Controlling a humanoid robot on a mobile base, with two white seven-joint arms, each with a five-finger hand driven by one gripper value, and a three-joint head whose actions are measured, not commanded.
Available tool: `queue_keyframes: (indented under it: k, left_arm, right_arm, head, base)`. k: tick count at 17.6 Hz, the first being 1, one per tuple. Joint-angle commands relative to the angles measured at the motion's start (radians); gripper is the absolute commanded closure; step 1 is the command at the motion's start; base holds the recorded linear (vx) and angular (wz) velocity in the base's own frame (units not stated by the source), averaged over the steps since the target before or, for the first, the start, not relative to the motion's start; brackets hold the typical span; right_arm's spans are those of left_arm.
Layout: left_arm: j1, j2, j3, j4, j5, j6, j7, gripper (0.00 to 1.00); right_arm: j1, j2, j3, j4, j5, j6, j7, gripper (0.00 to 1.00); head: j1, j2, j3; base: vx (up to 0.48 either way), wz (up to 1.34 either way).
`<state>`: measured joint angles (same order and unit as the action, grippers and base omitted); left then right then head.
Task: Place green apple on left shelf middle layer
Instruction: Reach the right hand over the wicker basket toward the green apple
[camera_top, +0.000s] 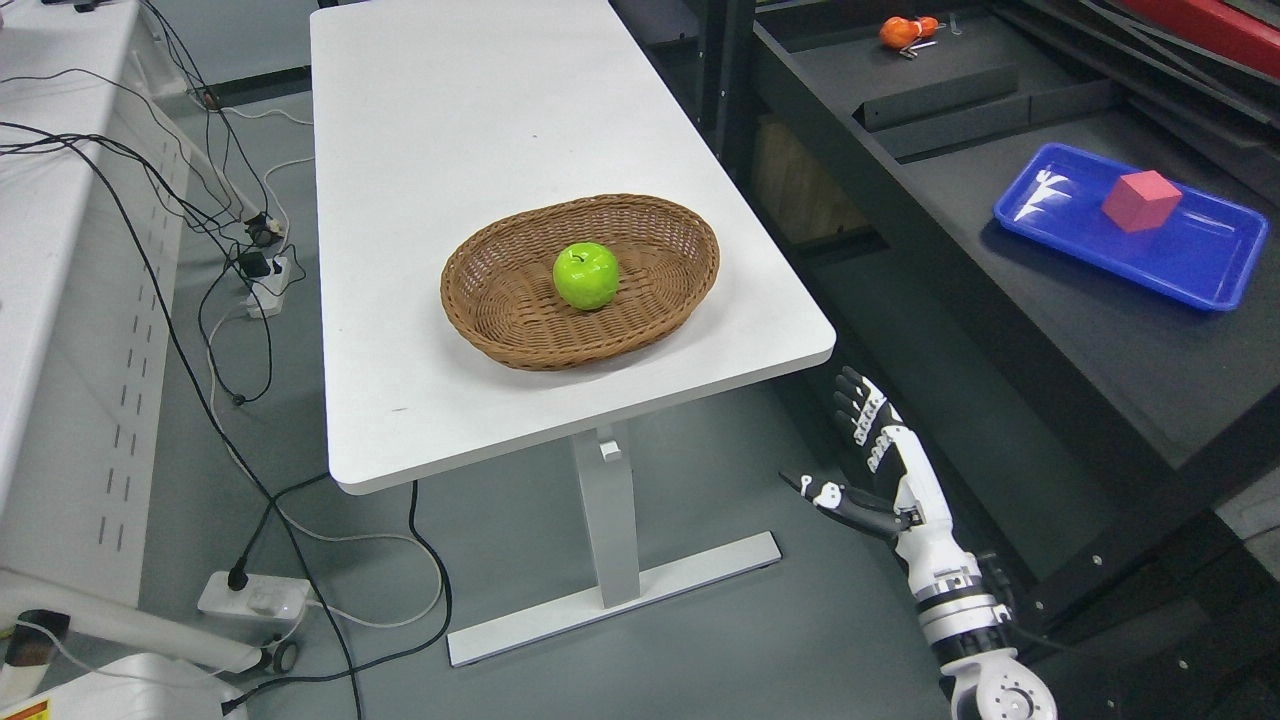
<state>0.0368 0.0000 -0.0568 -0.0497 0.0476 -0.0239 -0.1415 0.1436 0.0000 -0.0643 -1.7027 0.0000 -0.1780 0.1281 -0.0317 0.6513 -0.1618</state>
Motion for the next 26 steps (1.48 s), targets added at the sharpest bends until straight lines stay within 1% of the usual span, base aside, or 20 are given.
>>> queue_keyframes:
  k: [1, 4, 5, 6, 7, 8, 9, 10, 11, 12, 14, 15, 21, 23, 26]
  left_arm:
    - [0.0, 0.017, 0.0, 0.001, 0.0, -0.001, 0.0, 0.0]
    - [0.0, 0.017, 0.0, 0.001, 0.0, -0.002, 0.0, 0.0]
    - [0.0, 0.017, 0.0, -0.001, 0.0, -0.001, 0.0, 0.0]
    - [0.0, 0.017, 0.0, 0.001, 0.0, -0.001, 0.0, 0.0]
    - [0.0, 0.017, 0.0, -0.001, 0.0, -0.001, 0.0, 0.0]
    - [0.0, 0.017, 0.0, -0.001, 0.0, -0.001, 0.0, 0.0]
    - [0.0, 0.017, 0.0, -0.001, 0.0, -0.001, 0.0, 0.0]
    - [0.0, 0.017, 0.0, -0.001, 0.0, -0.001, 0.0, 0.0]
    - [0.0, 0.017, 0.0, 0.001, 0.0, -0.001, 0.0, 0.0]
    - [0.0, 0.017, 0.0, 0.001, 0.0, -0.001, 0.0, 0.0]
    - [0.0, 0.017, 0.0, 0.001, 0.0, -0.001, 0.0, 0.0]
    - [0.0, 0.017, 0.0, 0.001, 0.0, -0.001, 0.0, 0.0]
    - [0.0, 0.017, 0.0, -0.001, 0.0, -0.001, 0.0, 0.0]
    - [0.0, 0.017, 0.0, -0.001, 0.0, -0.001, 0.0, 0.0]
    - [0.0, 0.017, 0.0, -0.001, 0.0, -0.001, 0.0, 0.0]
  right_arm:
    - [0.001, -0.017, 0.0, 0.0, 0.029, 0.005, 0.007, 0.0]
    - [-0.001, -0.017, -0.003, 0.0, 0.026, 0.002, 0.008, 0.0]
    - [-0.012, -0.017, 0.0, 0.0, 0.026, -0.026, 0.01, 0.0]
    - [-0.034, -0.052, 0.012, -0.005, 0.055, -0.093, 0.011, 0.0]
    - [-0.073, -0.152, 0.052, -0.006, 0.189, -0.145, 0.01, 0.0]
    - [-0.123, -0.22, 0.095, -0.006, 0.354, -0.153, 0.005, 0.0]
    - [-0.16, -0.277, 0.113, -0.006, 0.45, -0.159, 0.01, 0.0]
    - [-0.197, -0.331, 0.129, -0.006, 0.449, -0.164, 0.019, 0.0]
    - [-0.231, -0.366, 0.158, -0.006, 0.448, -0.172, 0.03, 0.0]
    - [-0.257, -0.382, 0.176, -0.006, 0.448, -0.184, 0.042, 0.0]
    - [-0.307, -0.388, 0.202, -0.006, 0.448, -0.198, 0.045, 0.0]
    - [-0.32, -0.39, 0.237, -0.006, 0.448, -0.199, 0.045, 0.0]
    - [-0.464, -0.396, 0.334, -0.005, 0.448, -0.206, 0.047, 0.0]
    - [-0.481, -0.417, 0.382, -0.005, 0.448, -0.206, 0.06, 0.0]
    - [-0.486, -0.413, 0.442, 0.003, 0.457, -0.193, 0.128, 0.0]
  head:
    - [0.0, 0.0, 0.0]
    - [0.0, 0.0, 0.0]
    - [0.0, 0.0, 0.0]
    - [0.0, 0.0, 0.0]
    - [0.0, 0.0, 0.0]
    - [0.0, 0.0, 0.0]
    - [0.0, 0.0, 0.0]
    - [0.0, 0.0, 0.0]
    - [0.0, 0.0, 0.0]
    - [0.0, 0.0, 0.0]
    - [0.0, 0.0, 0.0]
    - [0.0, 0.0, 0.0]
    - [0.0, 0.0, 0.0]
    - [0.0, 0.0, 0.0]
    - [0.0, 0.0, 0.0]
  base:
    - [-0.06, -0.14]
    - [-0.113, -0.19]
    - [-0.144, -0.19]
    - [-0.132, -0.19]
    - [-0.165, -0.35]
    - [-0.165, -0.35]
    - [-0.151, -0.49]
    - [-0.151, -0.49]
    - [-0.143, -0.52]
    - [-0.143, -0.52]
    - [-0.079, -0.33]
    - [-0.002, -0.01]
    - [0.117, 0.28]
    - [0.18, 0.09]
    - [0.185, -0.05]
